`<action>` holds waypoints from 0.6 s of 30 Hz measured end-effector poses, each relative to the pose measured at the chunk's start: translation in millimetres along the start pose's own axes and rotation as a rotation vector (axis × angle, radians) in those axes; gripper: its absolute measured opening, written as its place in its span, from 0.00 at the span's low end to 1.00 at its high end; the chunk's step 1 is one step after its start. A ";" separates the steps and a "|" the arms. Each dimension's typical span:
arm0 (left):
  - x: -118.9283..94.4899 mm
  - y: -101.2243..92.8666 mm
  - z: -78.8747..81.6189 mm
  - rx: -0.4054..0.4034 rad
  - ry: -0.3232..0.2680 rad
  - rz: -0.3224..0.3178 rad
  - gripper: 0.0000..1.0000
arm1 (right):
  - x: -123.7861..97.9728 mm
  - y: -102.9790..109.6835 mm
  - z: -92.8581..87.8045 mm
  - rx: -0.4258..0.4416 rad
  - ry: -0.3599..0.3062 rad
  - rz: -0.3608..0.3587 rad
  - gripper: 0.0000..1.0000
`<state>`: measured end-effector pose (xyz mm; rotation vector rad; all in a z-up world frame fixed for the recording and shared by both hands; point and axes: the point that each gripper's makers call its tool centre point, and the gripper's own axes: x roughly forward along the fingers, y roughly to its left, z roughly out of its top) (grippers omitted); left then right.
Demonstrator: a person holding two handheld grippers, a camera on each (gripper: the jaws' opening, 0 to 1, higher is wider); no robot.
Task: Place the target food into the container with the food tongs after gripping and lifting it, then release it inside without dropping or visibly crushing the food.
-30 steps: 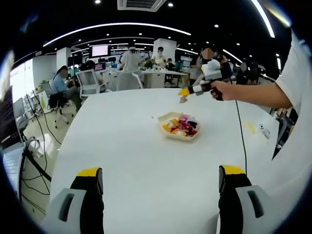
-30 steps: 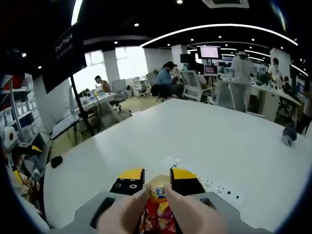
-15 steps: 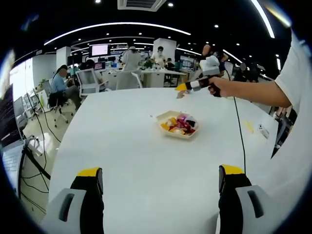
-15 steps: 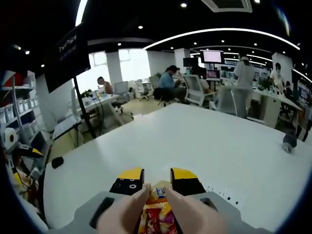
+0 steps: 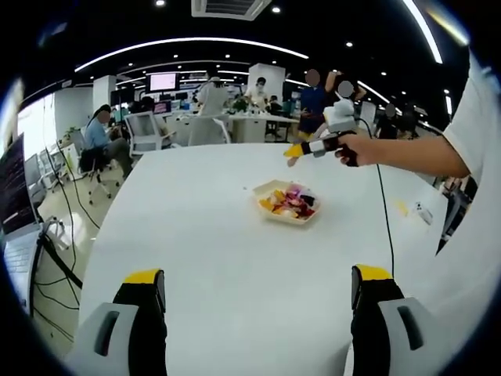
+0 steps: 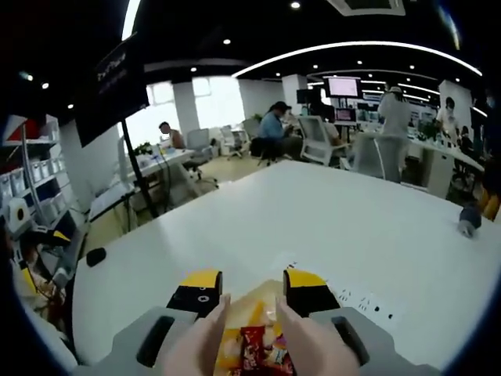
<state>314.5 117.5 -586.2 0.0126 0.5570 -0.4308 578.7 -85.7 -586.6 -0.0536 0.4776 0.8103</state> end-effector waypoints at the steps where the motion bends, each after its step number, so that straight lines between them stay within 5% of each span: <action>1: -0.4 -1.1 0.3 0.004 -0.002 -0.002 0.99 | -1.3 1.7 -0.7 0.003 0.001 0.004 0.30; 7: -0.6 -7.0 0.3 0.019 0.000 -0.015 0.99 | -11.7 3.5 -2.8 -0.128 0.020 -0.033 0.31; 10: -1.4 -10.5 3.1 0.027 -0.005 -0.018 0.99 | -17.1 2.9 -4.8 -0.121 0.037 -0.050 0.31; 18: -5.0 -23.4 5.1 0.053 -0.005 -0.033 0.99 | -39.6 4.8 11.8 -0.103 -0.074 -0.076 0.45</action>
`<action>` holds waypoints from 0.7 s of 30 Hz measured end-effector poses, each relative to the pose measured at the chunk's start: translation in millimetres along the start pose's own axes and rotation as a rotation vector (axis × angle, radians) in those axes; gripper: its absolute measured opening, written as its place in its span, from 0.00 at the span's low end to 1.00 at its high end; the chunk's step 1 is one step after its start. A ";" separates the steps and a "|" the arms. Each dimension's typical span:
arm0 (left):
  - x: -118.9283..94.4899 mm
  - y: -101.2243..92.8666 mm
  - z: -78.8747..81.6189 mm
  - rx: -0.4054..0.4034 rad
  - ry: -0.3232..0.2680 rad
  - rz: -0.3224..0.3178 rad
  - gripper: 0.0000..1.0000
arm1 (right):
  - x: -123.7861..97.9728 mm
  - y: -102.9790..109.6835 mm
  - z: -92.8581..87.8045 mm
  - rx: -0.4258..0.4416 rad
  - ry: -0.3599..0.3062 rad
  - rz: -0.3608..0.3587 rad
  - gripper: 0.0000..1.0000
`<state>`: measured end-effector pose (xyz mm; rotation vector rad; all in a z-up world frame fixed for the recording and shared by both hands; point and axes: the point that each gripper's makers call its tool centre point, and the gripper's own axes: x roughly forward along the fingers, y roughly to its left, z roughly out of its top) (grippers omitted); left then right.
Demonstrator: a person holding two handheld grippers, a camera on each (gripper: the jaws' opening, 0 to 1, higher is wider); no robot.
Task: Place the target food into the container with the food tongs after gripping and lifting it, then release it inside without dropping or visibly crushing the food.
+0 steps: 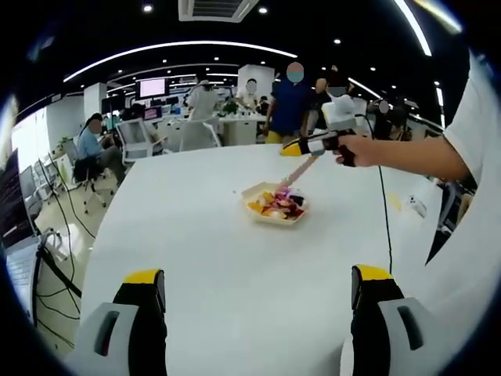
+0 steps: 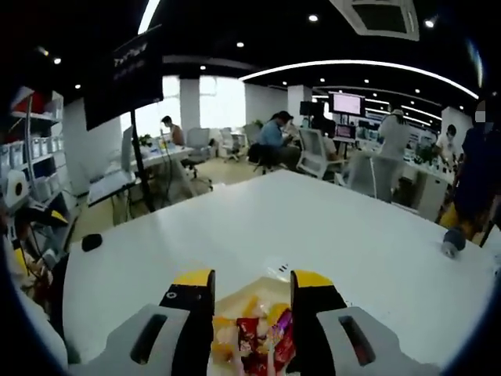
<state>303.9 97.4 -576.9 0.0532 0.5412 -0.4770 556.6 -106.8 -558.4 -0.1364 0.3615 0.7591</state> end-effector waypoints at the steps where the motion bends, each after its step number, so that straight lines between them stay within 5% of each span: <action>1: 0.4 -2.9 1.0 0.000 -0.001 -0.007 0.99 | -2.5 -2.7 3.9 0.001 -0.027 -0.022 0.50; 4: 2.1 -9.3 3.3 0.014 0.004 -0.018 0.99 | -10.1 -1.5 6.6 0.036 -0.061 -0.024 0.65; 12: 6.0 -25.0 8.3 0.029 0.006 -0.045 0.99 | -31.0 -9.1 -9.7 0.033 -0.055 -0.031 0.40; 21: 9.7 -35.3 3.3 0.019 0.018 -0.055 0.99 | -47.3 -24.3 -46.2 0.062 0.001 -0.054 0.38</action>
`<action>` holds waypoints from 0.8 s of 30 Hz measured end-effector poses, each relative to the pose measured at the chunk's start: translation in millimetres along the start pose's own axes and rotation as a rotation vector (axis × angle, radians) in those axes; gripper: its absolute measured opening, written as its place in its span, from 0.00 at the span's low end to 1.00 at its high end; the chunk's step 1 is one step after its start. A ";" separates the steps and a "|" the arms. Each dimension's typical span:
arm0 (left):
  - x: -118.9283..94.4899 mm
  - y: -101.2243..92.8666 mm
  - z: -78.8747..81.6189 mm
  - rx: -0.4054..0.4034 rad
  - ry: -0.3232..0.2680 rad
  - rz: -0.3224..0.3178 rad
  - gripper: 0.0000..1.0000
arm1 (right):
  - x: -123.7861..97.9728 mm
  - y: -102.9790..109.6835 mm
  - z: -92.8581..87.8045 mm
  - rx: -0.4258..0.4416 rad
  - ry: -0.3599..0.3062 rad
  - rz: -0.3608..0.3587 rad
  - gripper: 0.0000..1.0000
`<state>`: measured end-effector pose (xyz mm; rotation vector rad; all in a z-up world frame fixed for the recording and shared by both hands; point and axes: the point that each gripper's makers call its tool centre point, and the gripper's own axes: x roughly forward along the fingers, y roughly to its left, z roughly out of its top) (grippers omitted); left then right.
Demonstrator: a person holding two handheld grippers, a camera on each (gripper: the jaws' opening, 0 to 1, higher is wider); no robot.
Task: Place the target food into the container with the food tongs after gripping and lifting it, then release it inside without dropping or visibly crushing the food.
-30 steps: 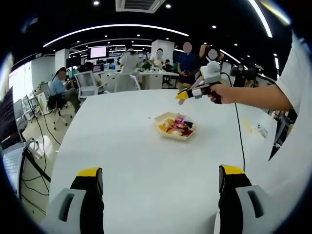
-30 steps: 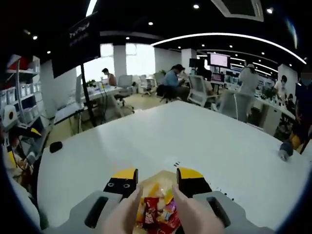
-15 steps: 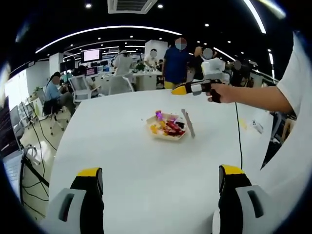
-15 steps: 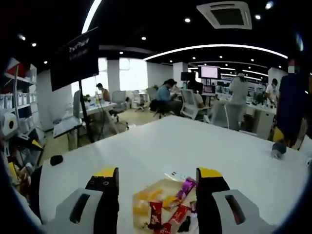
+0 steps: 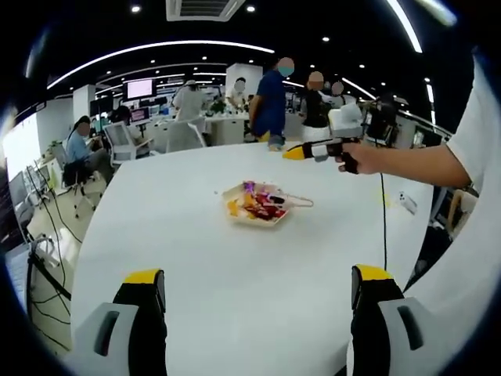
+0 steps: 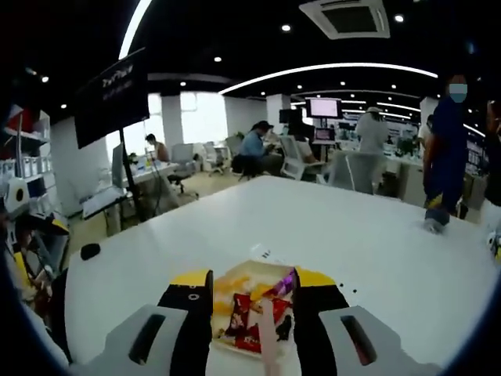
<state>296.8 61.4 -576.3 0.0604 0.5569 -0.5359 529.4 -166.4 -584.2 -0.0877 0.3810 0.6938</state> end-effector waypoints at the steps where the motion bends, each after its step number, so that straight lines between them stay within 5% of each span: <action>1: -0.1 0.1 0.0 0.000 -0.001 0.001 0.99 | 0.0 -0.4 -5.5 -0.007 0.008 0.001 0.38; 16: 9.0 7.8 -8.8 -0.034 0.034 0.025 0.99 | -3.3 -12.9 -108.3 -0.237 0.277 -0.033 0.38; 24: 10.8 12.4 -9.8 -0.040 0.049 0.040 0.99 | 4.0 -22.2 -138.4 -0.189 0.348 -0.039 0.30</action>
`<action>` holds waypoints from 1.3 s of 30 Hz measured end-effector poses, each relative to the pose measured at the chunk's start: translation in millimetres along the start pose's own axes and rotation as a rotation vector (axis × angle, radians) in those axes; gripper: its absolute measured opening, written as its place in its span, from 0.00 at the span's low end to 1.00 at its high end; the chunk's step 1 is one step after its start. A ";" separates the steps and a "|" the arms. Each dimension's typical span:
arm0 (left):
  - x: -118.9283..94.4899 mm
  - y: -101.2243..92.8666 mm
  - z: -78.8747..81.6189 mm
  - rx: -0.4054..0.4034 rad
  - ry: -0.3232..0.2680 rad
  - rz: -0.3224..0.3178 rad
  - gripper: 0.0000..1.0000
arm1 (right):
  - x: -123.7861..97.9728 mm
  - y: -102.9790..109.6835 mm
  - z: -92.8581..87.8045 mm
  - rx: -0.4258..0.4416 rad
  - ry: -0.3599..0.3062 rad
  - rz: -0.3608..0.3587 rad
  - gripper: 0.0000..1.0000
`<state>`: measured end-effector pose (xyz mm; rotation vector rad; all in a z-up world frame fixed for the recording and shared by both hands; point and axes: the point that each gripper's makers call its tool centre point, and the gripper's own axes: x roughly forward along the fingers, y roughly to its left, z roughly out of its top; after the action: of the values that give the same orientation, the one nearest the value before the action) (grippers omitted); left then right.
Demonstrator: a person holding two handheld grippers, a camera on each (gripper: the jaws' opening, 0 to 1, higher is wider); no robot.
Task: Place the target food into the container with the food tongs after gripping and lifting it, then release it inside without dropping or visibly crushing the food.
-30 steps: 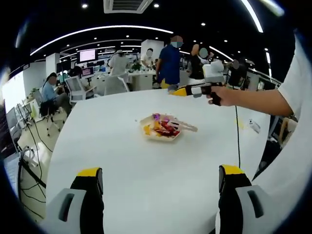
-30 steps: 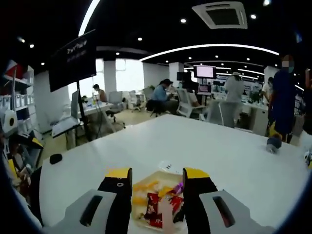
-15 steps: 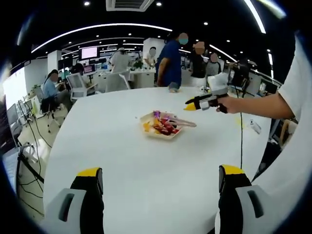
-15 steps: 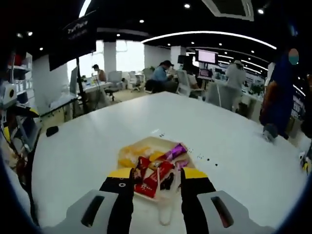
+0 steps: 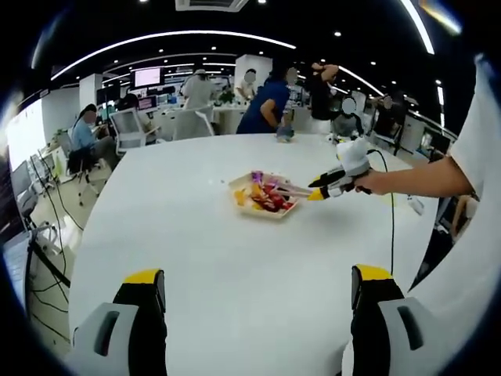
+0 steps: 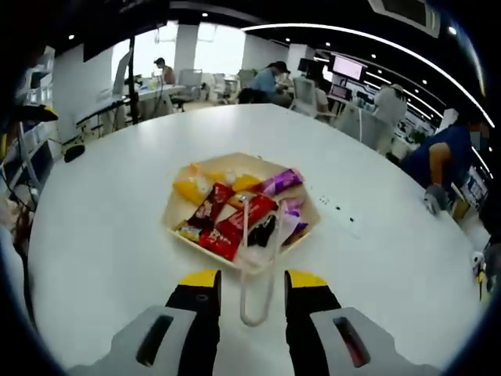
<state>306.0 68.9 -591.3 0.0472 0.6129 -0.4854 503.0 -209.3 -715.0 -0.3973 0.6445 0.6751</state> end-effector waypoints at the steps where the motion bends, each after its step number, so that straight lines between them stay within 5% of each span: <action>1: 0.0 0.5 -0.5 -0.002 0.003 0.001 0.99 | 1.4 0.1 -2.8 0.016 0.010 0.004 0.29; 6: 2.3 4.3 0.7 -0.007 0.010 0.010 0.99 | 5.0 -0.9 -11.7 0.049 0.050 0.009 0.16; 9: 5.2 5.5 3.0 -0.005 0.011 0.009 0.99 | 6.8 2.4 -13.0 0.152 0.048 0.001 0.15; 13: 7.7 4.4 5.3 0.002 0.010 0.001 0.99 | 4.3 1.9 -11.6 0.116 0.055 -0.021 0.14; 23: 10.4 -3.4 11.2 0.026 -0.015 -0.047 0.99 | -26.1 -7.2 16.8 0.138 -0.039 -0.060 0.14; 39: 40.8 -46.2 43.3 0.130 -0.094 -0.326 0.99 | -112.6 30.0 58.1 0.196 -0.133 -0.138 0.14</action>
<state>337.5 2.6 -574.3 0.0473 0.4980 -0.8389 439.1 -207.2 -601.6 -0.2106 0.5457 0.4970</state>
